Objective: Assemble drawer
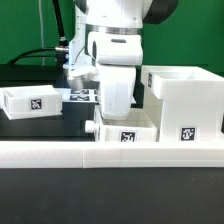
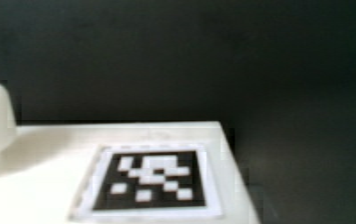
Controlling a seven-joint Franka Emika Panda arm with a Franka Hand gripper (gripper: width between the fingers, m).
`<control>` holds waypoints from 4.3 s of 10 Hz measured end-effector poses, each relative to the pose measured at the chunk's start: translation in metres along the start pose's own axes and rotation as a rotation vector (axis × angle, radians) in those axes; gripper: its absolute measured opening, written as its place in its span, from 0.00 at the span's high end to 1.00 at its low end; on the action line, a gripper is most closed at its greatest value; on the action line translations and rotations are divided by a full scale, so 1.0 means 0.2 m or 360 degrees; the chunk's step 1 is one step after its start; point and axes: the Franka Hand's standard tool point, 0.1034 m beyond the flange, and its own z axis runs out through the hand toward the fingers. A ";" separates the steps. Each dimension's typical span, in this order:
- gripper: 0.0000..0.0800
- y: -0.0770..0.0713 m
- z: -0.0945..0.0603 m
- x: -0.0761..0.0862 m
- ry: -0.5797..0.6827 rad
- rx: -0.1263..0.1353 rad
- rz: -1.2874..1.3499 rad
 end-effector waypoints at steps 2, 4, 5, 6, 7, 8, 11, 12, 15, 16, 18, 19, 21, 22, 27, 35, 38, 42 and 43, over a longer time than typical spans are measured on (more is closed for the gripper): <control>0.95 0.00 0.00 0.00 0.0000 0.0000 0.0006; 0.95 0.00 0.00 0.04 0.0006 -0.0001 0.0006; 0.95 0.00 0.00 0.05 0.0009 -0.0003 0.0007; 0.95 0.00 0.00 0.04 0.0010 -0.0003 0.0004; 0.95 0.00 0.00 0.02 0.0010 -0.0002 0.0010; 0.95 0.00 0.00 0.01 0.0011 -0.0001 0.0010; 0.95 -0.01 0.01 -0.08 0.0064 0.0003 0.0019; 0.95 -0.01 0.02 -0.07 0.0064 0.0005 0.0011; 0.95 -0.01 0.02 -0.04 0.0063 0.0005 0.0035; 0.95 0.00 0.01 -0.03 0.0062 0.0001 0.0034; 0.95 0.01 0.01 -0.04 0.0061 -0.0007 0.0043; 0.95 0.00 0.01 -0.04 0.0061 -0.0003 0.0043; 0.95 0.00 0.02 -0.04 0.0061 0.0000 0.0044; 0.95 0.00 0.02 -0.04 0.0062 0.0001 0.0046; 0.95 0.02 0.00 0.06 0.0073 0.0000 0.0088; 0.95 0.01 0.01 0.05 0.0050 0.0000 0.0043; 0.95 0.01 0.01 0.04 0.0048 0.0008 0.0048; 0.95 0.01 0.01 0.05 0.0048 0.0004 0.0043; 0.95 0.01 0.01 0.05 0.0040 0.0018 0.0022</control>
Offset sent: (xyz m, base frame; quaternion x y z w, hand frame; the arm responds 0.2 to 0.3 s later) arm 0.0005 0.0176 0.0002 0.0050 0.0038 0.0029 1.0000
